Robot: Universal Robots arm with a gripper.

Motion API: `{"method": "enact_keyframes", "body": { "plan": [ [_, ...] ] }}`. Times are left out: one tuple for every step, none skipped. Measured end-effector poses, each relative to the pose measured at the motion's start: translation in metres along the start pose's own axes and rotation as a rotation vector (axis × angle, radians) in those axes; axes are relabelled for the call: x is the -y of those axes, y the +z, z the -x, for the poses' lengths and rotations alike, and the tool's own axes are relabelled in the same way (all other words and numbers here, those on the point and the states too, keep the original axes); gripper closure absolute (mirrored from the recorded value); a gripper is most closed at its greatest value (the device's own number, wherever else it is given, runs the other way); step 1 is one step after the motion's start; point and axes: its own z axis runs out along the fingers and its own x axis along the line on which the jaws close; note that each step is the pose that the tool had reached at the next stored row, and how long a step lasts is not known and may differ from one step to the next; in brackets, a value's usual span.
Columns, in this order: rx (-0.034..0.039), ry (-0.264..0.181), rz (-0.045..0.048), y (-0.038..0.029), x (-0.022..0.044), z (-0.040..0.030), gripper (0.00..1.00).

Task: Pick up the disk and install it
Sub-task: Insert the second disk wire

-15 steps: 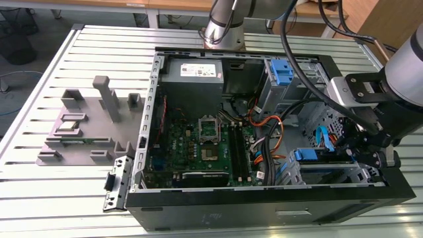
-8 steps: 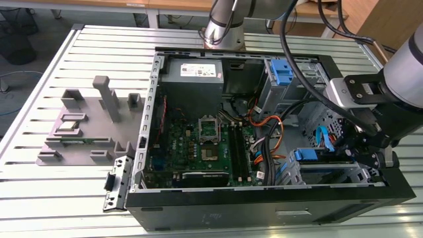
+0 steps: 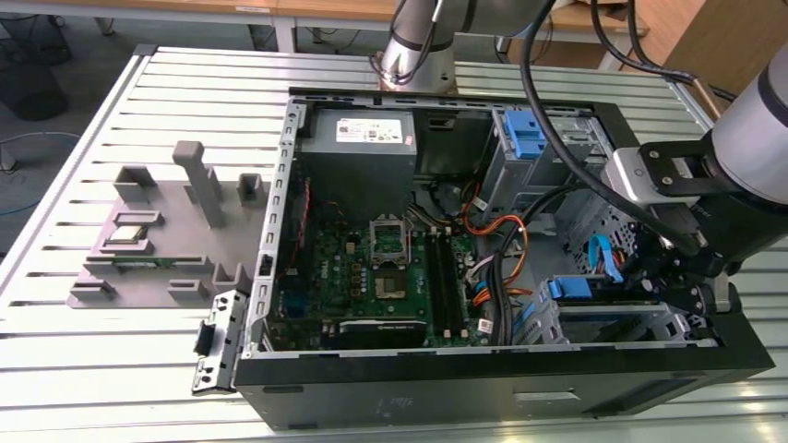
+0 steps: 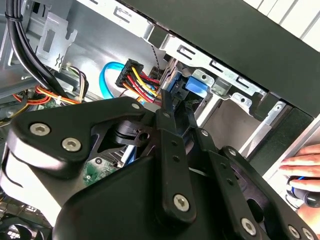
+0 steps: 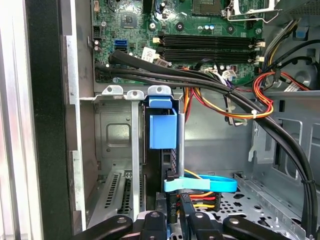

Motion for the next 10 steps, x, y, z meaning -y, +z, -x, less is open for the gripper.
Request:
{"method": "enact_keyframes", "body": {
  "plan": [
    [-0.0002,0.000,0.0000,0.0000,0.0000,0.0000,0.76],
    [-0.0002,0.000,0.0000,0.0000,0.0000,0.0000,0.76],
    [-0.0002,0.000,0.0000,0.0000,0.0000,0.0000,0.76],
    [-0.0002,0.000,0.0000,0.0000,0.0000,0.0000,0.76],
    [-0.0003,0.000,0.0000,0.0001,0.0000,0.0000,0.76],
    [-0.0001,0.000,0.0000,0.0006,-0.0001,0.0000,0.76],
    [-0.0007,0.000,0.0000,0.0011,-0.0001,-0.0001,0.76],
    [-0.0013,0.000,0.0000,0.0011,-0.0001,-0.0001,0.76],
    [-0.0014,0.000,0.0000,0.0010,-0.0001,-0.0001,0.76],
    [-0.0016,0.000,0.0000,0.0010,-0.0001,-0.0001,0.76]
  ]
}}
